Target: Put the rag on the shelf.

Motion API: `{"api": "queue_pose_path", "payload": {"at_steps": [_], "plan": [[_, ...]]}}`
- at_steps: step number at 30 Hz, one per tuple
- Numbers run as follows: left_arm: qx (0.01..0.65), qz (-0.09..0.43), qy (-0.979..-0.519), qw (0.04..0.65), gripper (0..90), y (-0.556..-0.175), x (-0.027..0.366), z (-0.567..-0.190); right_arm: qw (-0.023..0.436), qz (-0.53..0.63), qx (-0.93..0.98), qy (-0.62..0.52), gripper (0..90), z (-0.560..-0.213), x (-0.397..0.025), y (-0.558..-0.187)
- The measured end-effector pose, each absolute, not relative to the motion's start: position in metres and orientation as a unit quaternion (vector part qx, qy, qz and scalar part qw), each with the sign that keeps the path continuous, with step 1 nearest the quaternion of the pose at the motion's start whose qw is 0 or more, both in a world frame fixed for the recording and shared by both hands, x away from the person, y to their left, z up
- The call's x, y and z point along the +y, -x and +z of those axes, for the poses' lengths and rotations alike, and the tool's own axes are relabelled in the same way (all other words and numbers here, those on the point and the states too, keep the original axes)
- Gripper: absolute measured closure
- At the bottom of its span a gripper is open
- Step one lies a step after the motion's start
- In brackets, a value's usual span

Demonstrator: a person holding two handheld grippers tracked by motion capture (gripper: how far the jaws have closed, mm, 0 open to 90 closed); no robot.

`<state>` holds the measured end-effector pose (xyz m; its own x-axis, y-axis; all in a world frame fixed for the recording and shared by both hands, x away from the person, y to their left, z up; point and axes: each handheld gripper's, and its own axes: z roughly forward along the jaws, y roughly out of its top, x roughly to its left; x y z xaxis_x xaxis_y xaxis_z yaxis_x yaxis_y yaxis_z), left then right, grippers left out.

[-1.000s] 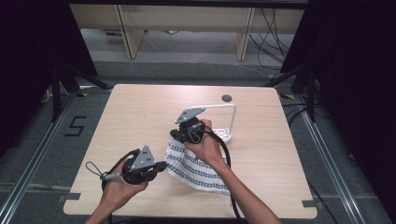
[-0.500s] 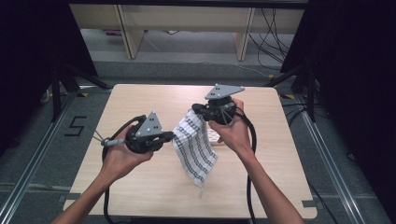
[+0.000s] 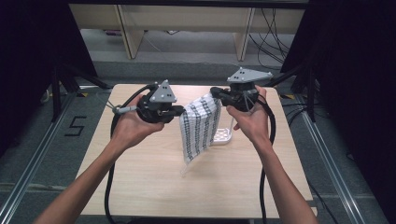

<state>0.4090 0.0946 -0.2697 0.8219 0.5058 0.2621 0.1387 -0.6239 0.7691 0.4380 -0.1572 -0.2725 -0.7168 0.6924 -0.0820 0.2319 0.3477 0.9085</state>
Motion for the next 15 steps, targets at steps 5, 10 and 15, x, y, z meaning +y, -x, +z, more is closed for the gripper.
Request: {"api": "queue_pose_path", "payload": {"at_steps": [5,10,15], "plan": [[0.182,0.240,-0.875,0.378,87.5,-0.425,0.085,-0.260,0.235,0.497,0.776,-0.309,89.1,-0.264,-0.165,-0.444],[0.188,0.241,-0.874,0.377,87.5,-0.441,0.076,-0.253,0.255,0.489,0.771,-0.318,89.1,-0.258,-0.173,-0.452],[0.192,0.243,-0.873,0.376,87.5,-0.455,0.068,-0.243,0.255,0.487,0.765,-0.336,89.1,-0.255,-0.180,-0.461]]}}
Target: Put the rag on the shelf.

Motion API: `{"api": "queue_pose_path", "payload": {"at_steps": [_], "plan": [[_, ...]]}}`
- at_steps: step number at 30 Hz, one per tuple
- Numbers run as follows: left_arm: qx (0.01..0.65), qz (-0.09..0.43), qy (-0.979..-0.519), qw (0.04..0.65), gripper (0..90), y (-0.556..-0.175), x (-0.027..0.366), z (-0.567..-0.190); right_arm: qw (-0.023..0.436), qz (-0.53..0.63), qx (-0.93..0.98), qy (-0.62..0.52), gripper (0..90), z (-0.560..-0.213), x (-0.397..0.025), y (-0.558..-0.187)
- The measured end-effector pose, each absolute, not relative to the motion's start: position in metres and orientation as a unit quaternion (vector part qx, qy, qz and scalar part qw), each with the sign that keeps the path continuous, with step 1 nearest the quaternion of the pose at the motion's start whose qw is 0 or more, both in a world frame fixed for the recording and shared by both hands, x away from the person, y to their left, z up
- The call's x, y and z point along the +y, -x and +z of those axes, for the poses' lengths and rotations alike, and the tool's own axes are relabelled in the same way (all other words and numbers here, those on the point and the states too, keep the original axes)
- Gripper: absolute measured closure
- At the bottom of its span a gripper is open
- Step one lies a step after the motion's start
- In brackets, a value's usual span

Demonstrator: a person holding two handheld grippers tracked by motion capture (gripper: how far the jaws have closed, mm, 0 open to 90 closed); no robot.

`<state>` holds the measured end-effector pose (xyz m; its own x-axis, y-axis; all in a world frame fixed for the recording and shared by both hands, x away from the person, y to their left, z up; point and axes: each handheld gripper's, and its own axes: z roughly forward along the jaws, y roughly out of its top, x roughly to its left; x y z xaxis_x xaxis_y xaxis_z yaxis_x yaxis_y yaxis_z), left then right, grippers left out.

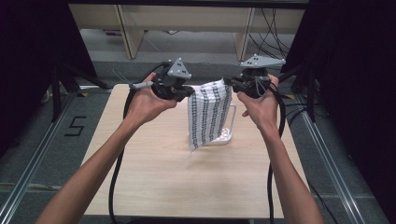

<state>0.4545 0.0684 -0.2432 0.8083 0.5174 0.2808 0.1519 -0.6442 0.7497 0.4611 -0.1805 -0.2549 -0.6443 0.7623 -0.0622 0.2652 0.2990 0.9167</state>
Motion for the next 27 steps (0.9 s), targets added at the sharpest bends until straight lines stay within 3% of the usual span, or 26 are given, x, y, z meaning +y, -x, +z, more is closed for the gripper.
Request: {"api": "queue_pose_path", "payload": {"at_steps": [15,27], "plan": [[0.224,0.250,-0.857,0.392,87.5,-0.492,0.055,-0.232,0.284,0.465,0.757,-0.359,89.1,-0.239,-0.186,-0.494],[0.268,0.252,-0.836,0.407,87.4,-0.525,0.056,-0.240,0.273,0.456,0.754,-0.386,89.0,-0.238,-0.178,-0.532]]}}
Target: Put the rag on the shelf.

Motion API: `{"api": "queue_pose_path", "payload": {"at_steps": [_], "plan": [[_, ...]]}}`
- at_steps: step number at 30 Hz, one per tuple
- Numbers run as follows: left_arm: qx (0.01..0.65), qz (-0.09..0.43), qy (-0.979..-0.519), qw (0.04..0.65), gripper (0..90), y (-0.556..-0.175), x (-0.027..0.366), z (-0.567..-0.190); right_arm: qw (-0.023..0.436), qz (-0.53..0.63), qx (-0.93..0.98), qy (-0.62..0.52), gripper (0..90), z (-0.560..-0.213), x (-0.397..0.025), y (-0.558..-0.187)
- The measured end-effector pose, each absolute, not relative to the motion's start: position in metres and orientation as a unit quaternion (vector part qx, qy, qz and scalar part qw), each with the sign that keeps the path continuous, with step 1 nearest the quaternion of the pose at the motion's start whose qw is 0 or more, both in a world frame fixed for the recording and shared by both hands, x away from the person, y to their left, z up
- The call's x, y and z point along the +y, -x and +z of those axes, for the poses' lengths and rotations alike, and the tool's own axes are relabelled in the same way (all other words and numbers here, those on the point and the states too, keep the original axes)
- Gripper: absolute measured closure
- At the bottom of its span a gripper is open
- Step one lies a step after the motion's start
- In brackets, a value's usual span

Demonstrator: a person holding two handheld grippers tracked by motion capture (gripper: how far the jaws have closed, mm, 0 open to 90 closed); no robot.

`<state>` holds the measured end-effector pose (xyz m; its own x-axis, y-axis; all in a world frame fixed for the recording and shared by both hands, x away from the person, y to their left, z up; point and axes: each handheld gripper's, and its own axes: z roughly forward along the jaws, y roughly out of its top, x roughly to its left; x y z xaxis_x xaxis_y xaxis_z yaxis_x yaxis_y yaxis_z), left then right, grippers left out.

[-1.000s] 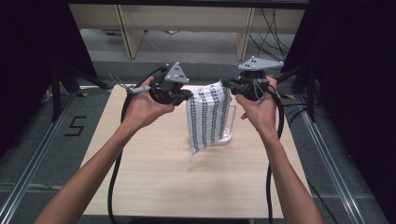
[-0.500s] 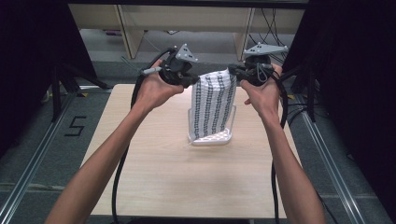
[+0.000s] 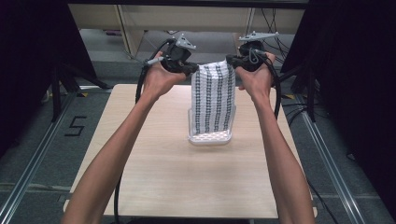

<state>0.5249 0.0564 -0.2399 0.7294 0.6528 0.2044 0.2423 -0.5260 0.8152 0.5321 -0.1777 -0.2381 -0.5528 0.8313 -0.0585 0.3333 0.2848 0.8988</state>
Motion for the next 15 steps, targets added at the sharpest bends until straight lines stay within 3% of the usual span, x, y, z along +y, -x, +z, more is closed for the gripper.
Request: {"api": "queue_pose_path", "payload": {"at_steps": [15], "plan": [[0.298,0.253,-0.838,0.381,87.3,-0.552,0.049,-0.263,0.245,0.435,0.754,-0.428,88.9,-0.272,-0.173,-0.571]]}}
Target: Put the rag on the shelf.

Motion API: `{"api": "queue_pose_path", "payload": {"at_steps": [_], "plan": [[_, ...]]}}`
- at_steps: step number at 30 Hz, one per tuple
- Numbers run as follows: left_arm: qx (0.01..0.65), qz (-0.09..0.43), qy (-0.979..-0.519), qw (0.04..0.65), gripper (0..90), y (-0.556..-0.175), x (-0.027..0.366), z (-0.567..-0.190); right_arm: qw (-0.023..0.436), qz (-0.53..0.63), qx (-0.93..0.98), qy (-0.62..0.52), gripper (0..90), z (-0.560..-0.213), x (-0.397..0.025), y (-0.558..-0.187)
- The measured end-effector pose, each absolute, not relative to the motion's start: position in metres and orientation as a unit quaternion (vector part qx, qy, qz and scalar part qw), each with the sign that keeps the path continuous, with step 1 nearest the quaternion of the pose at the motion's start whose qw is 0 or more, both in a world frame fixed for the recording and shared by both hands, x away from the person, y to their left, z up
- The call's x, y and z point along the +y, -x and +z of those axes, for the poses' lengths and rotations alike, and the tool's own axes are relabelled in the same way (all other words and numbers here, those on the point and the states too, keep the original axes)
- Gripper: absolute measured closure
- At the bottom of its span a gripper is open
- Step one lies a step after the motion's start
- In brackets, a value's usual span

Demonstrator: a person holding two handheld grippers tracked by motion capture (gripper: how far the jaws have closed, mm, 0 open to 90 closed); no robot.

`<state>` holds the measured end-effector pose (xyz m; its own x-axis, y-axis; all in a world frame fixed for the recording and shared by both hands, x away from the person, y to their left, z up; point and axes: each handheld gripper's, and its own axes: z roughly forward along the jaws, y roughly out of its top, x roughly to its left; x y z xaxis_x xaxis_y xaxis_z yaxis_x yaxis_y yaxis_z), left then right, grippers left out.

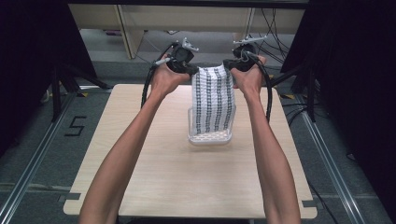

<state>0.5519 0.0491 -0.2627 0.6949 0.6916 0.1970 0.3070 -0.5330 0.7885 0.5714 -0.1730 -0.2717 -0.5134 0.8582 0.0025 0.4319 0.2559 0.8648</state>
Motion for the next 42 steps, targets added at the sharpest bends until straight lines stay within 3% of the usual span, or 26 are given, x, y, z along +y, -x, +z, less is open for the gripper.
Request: {"api": "queue_pose_path", "payload": {"at_steps": [25,35,42], "plan": [[0.347,0.209,-0.840,0.361,85.8,-0.573,0.049,-0.321,0.200,0.400,0.768,-0.459,86.5,-0.324,-0.170,-0.593],[0.364,0.174,-0.858,0.318,69.9,-0.576,0.053,-0.342,0.187,0.372,0.776,-0.473,80.1,-0.340,-0.177,-0.596],[0.369,0.176,-0.853,0.325,68.6,-0.574,0.058,-0.339,0.183,0.370,0.774,-0.479,73.2,-0.339,-0.180,-0.596]]}}
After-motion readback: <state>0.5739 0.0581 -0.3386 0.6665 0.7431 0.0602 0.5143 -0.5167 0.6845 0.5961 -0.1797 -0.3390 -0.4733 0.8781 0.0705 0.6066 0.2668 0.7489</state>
